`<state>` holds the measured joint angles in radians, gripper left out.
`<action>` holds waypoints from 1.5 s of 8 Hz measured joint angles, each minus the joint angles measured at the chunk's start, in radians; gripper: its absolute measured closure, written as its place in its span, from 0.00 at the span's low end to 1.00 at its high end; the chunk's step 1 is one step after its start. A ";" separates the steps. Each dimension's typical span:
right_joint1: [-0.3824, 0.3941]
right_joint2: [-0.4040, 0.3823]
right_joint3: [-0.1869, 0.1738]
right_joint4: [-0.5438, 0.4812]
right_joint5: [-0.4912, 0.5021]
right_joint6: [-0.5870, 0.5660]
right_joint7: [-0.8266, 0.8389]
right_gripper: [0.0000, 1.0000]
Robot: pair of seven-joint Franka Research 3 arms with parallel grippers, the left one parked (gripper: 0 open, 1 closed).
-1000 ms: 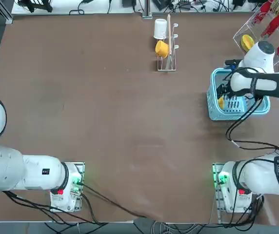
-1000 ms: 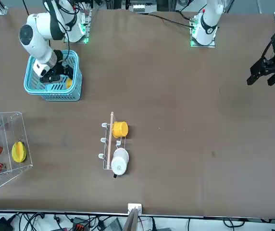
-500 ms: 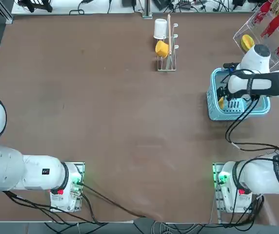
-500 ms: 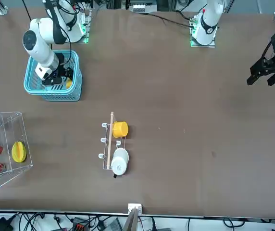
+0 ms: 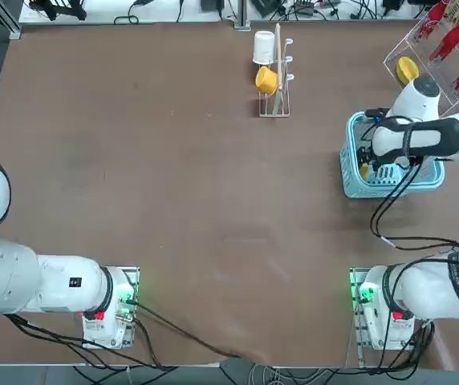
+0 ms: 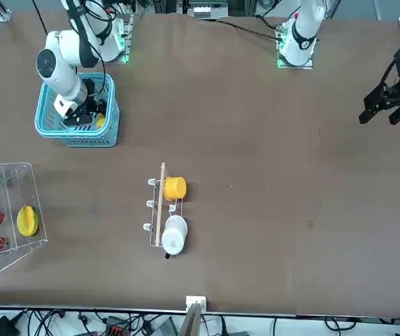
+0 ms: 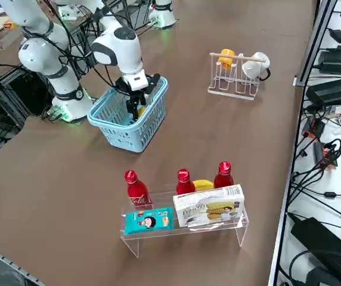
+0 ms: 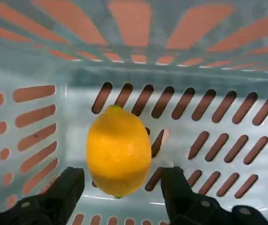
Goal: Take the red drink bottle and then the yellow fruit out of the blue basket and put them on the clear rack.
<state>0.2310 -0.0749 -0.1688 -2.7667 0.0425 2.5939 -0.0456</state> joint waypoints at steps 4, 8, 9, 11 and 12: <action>0.000 0.045 0.000 0.000 -0.001 0.040 0.000 0.00; 0.000 0.081 0.000 0.001 -0.001 0.063 -0.002 0.04; 0.000 0.081 0.000 0.003 -0.001 0.064 -0.002 0.10; 0.000 0.081 0.000 0.005 -0.001 0.065 -0.002 0.21; 0.000 0.081 0.000 0.005 -0.001 0.065 -0.002 0.18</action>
<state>0.2313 0.0062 -0.1688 -2.7616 0.0416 2.6587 -0.0474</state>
